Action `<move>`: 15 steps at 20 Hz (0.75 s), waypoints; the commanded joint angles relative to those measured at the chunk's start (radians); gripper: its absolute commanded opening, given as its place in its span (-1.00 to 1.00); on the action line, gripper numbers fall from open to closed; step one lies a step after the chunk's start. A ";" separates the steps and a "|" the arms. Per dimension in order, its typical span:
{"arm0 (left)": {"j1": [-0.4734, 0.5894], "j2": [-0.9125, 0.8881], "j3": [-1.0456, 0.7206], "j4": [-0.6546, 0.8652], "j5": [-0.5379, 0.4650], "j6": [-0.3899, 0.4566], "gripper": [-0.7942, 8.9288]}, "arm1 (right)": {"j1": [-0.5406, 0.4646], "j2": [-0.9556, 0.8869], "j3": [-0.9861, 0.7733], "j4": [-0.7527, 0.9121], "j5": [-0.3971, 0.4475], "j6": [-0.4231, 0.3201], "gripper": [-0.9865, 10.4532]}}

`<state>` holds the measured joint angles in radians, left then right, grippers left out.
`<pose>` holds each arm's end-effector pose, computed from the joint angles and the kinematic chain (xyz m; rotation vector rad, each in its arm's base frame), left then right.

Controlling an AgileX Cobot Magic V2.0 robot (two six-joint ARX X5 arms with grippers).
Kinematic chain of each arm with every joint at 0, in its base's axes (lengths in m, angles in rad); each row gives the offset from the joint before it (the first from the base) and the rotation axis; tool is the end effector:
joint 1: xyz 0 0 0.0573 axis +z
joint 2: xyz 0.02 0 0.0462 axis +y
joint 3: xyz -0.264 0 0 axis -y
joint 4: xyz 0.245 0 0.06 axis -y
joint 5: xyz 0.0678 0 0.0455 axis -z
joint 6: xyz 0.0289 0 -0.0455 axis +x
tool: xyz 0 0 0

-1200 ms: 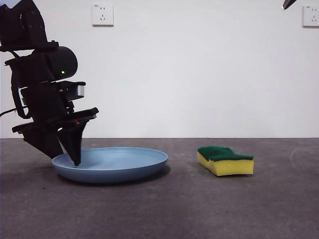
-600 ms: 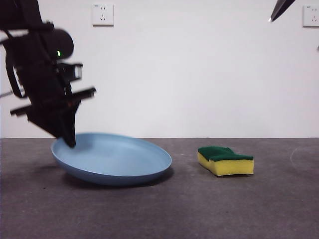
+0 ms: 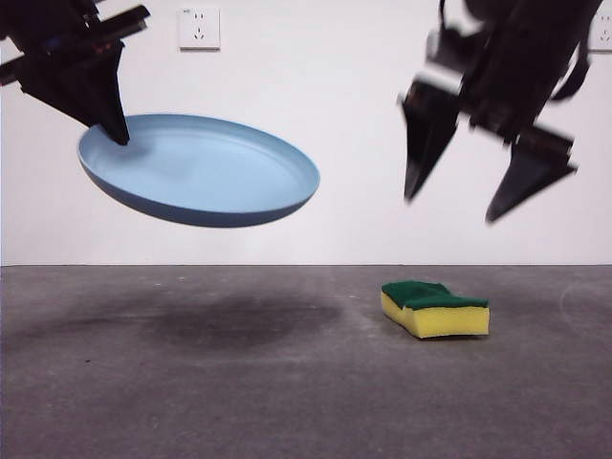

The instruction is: Pick up the plate,pick up the cloth,clean the plate with the cloth

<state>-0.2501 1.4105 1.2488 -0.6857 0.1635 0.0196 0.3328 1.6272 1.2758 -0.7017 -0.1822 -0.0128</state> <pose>0.2828 -0.0771 0.3117 0.0551 0.8486 -0.3968 0.3132 0.1138 0.2555 -0.0914 1.0580 0.4729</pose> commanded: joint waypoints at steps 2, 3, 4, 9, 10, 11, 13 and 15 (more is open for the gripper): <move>-0.004 -0.006 -0.010 -0.004 0.002 0.011 -0.85 | 0.014 0.106 0.002 0.044 0.010 -0.024 0.16; -0.004 -0.006 -0.010 -0.008 0.002 0.011 -0.85 | 0.016 0.139 0.002 0.059 0.017 -0.031 0.16; -0.004 -0.006 -0.010 -0.010 0.002 0.011 -0.85 | 0.018 0.161 0.002 0.072 0.034 -0.031 0.16; -0.004 -0.006 -0.010 -0.016 0.002 0.011 -0.85 | 0.018 0.237 0.002 0.130 0.031 -0.034 0.16; -0.004 -0.006 -0.010 -0.016 0.002 0.011 -0.85 | 0.018 0.242 0.002 0.136 0.031 -0.034 0.16; -0.004 -0.006 -0.010 -0.016 0.002 0.011 -0.85 | 0.018 0.246 0.002 0.142 0.031 -0.034 0.16; -0.004 -0.006 -0.010 -0.016 0.002 0.011 -0.85 | 0.022 0.257 0.002 0.154 0.031 -0.034 0.15; -0.004 -0.006 -0.010 -0.016 0.002 0.011 -0.85 | 0.022 0.265 0.002 0.156 0.031 -0.034 0.04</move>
<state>-0.2501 1.4033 1.2488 -0.7055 0.1638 0.0200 0.3519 1.8748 1.2778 -0.5495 -0.1532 -0.0391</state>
